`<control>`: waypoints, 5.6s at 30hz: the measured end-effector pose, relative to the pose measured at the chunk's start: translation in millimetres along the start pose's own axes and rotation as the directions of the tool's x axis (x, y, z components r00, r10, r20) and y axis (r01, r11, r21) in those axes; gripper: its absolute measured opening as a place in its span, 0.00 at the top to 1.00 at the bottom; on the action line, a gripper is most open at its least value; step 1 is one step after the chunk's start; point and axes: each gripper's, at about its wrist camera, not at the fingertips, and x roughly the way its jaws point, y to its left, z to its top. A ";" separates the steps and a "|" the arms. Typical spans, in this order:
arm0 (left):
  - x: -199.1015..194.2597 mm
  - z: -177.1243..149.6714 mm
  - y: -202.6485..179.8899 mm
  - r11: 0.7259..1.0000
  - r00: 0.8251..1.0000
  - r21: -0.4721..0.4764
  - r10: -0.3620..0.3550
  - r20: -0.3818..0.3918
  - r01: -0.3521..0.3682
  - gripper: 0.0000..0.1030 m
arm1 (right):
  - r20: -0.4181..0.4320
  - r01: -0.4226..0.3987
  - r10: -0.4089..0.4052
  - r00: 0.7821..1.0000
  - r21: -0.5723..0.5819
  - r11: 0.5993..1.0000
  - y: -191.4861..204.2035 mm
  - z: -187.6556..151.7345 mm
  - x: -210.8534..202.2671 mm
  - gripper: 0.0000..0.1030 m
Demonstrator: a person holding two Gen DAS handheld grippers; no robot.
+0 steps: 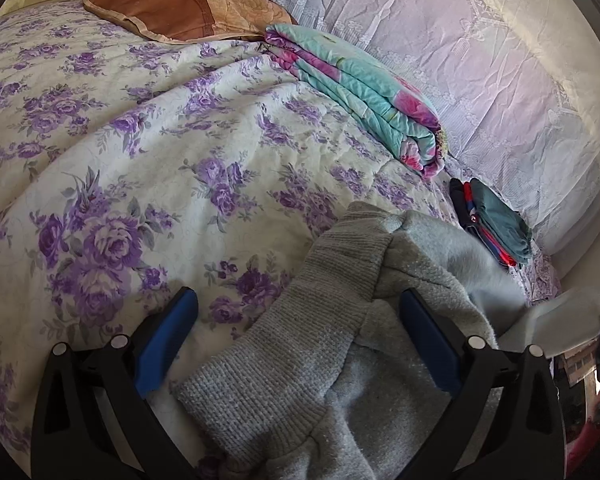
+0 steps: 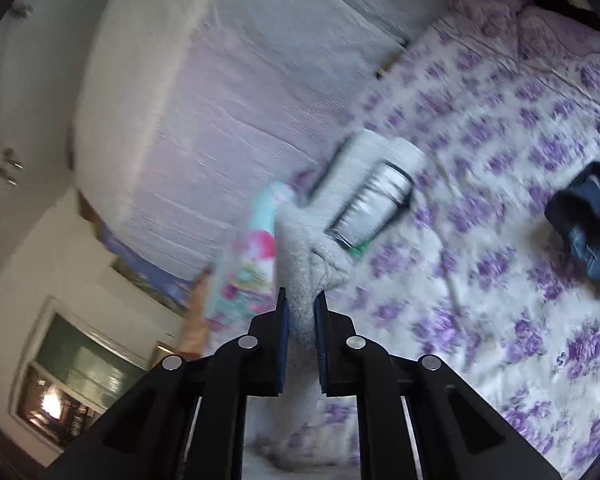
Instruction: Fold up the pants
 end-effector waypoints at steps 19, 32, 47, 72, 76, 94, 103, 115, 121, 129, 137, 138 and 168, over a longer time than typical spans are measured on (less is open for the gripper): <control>2.6 2.1 -1.7 1.000 0.999 0.008 -0.022 -0.025 0.022 0.04 | -0.074 0.261 -0.251 0.965 0.190 0.947 -156.3 -84.3 -99.0 0.52; 5.9 2.4 -1.6 1.000 1.000 0.015 -0.012 -0.027 0.012 0.04 | -0.277 0.356 -0.423 0.862 -0.263 0.897 -48.9 -39.7 54.1 0.45; 1.8 0.8 2.3 0.999 0.999 0.004 -0.044 -0.014 0.044 0.04 | -0.496 0.573 -0.448 0.744 0.129 0.809 -90.9 -44.5 65.3 0.32; -4.9 -0.7 11.3 0.986 0.986 -0.017 -0.164 0.028 0.164 0.04 | -0.393 0.761 -0.718 0.575 -0.067 0.646 -87.0 -81.0 111.8 0.58; -4.5 -0.7 11.0 0.986 0.986 -0.017 -0.163 0.028 0.164 0.04 | -0.366 0.655 -0.590 0.720 0.077 0.751 -102.3 -81.0 76.0 0.85; -7.6 -1.8 18.3 0.982 0.982 -0.023 -0.184 0.042 0.185 0.04 | -0.285 0.346 -0.220 0.933 0.535 0.771 -150.4 -212.2 -116.1 1.00; -7.6 -2.6 17.3 0.985 0.984 -0.017 -0.174 0.030 0.174 0.04 | -0.020 0.332 -0.340 0.940 0.282 0.900 -102.3 -122.6 -155.3 0.55; 4.4 15.9 12.5 0.987 0.982 -0.015 -0.161 -0.102 0.160 0.04 | -0.083 0.313 -0.308 0.948 0.430 0.847 -215.7 -114.0 -165.0 0.38; 0.2 45.2 19.9 0.962 0.956 -0.115 -0.262 -0.129 0.248 0.05 | -0.131 0.275 -0.245 0.961 0.329 0.903 -211.6 -107.7 -131.2 0.39; 32.7 59.8 -15.2 0.973 0.935 0.035 -0.209 -0.285 0.229 0.05 | -0.111 0.283 -0.262 0.959 0.262 0.923 -207.4 -104.5 -103.2 0.70; 100.4 70.3 -47.7 0.954 0.864 0.049 -0.247 -0.438 0.297 0.05 | -0.114 0.258 -0.235 0.965 0.289 0.922 -217.5 -108.8 -110.0 0.72; 106.4 69.7 -51.2 0.952 0.855 0.049 -0.249 -0.456 0.303 0.05 | -0.113 0.253 -0.230 0.967 0.290 0.923 -219.2 -109.0 -110.8 0.72; 6.8 89.5 -135.9 0.916 0.937 0.208 -0.320 -0.143 0.344 0.75 | 0.051 0.264 -0.262 0.964 -0.028 0.964 -139.4 -39.1 -104.5 0.89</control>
